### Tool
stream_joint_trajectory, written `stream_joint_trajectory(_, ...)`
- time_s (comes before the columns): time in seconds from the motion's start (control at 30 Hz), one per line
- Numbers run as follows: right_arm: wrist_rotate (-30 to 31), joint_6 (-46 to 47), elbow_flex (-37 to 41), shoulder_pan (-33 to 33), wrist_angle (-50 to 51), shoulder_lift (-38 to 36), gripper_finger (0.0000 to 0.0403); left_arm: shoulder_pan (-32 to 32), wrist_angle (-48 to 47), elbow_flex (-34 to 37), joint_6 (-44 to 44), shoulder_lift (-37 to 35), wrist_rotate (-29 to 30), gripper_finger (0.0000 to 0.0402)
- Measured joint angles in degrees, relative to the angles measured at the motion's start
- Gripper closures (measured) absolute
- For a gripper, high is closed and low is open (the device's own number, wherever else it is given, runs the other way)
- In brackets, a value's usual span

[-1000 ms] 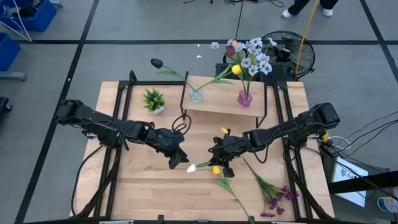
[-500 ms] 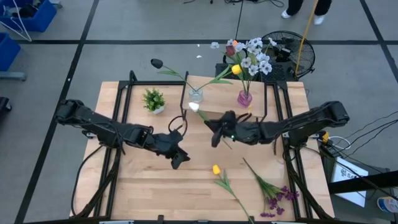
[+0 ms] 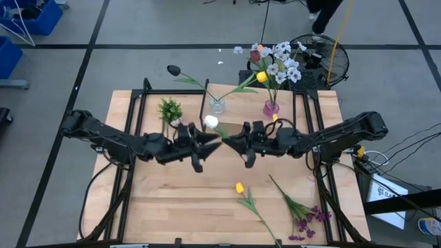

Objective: Pick and place flowers into a vace then onto a shelf
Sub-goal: Put the white tulip into the transparent vase

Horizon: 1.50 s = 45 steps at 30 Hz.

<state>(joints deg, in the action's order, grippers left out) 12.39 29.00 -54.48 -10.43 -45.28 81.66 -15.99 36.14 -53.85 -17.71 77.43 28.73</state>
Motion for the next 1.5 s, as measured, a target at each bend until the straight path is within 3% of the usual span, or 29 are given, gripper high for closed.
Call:
stream_joint_trajectory(0.2, -0.8, 1.0, 0.1, -0.1, -1.7, -0.1, 0.0395, 0.2, 1.3, 0.0, 1.8, 0.2, -3.5, 0.0231)
stream_joint_trajectory(0.5, -5.0, 3.6, 0.1, -0.1, 0.9, 0.1, 0.0394, 0.2, 1.8, 0.0, 3.6, 0.1, -3.2, 0.0238)
stream_joint_trajectory(0.6, -5.0, 4.0, 0.1, -0.2, 1.8, 0.0, 0.0394, 0.2, 1.6, 0.0, 4.1, 0.1, -3.3, 0.0266)
stream_joint_trajectory(0.77, -4.9, 3.6, 0.1, -0.1, 2.0, 0.0, 0.039, 0.2, 1.4, 0.0, 5.4, 0.1, -3.3, 0.0346)
stream_joint_trajectory(0.87, -4.8, 3.1, 0.1, -0.1, 2.2, 0.0, 0.0372, 0.2, 1.5, 0.0, 6.1, 0.1, -3.5, 0.0389)
stream_joint_trajectory(1.1, -5.0, 2.7, 0.1, 0.1, 3.2, 0.0, 0.0293, -0.1, 1.5, 0.0, 6.9, 0.1, -3.1, 0.0395)
stream_joint_trajectory(1.3, -7.6, 2.9, 0.1, 0.1, 8.3, 0.0, 0.0245, -0.7, 4.5, -0.1, 13.1, -1.4, -1.5, 0.0396)
stream_joint_trajectory(1.4, -8.5, 2.9, 0.1, -0.1, 10.5, 0.0, 0.0235, -1.3, 0.5, -1.9, 17.1, -4.3, 2.1, 0.0396)
stream_joint_trajectory(1.5, -8.6, 2.8, 0.1, -0.4, 13.1, 0.0, 0.0229, -1.8, -10.0, -6.2, 18.8, -7.5, 3.3, 0.0397)
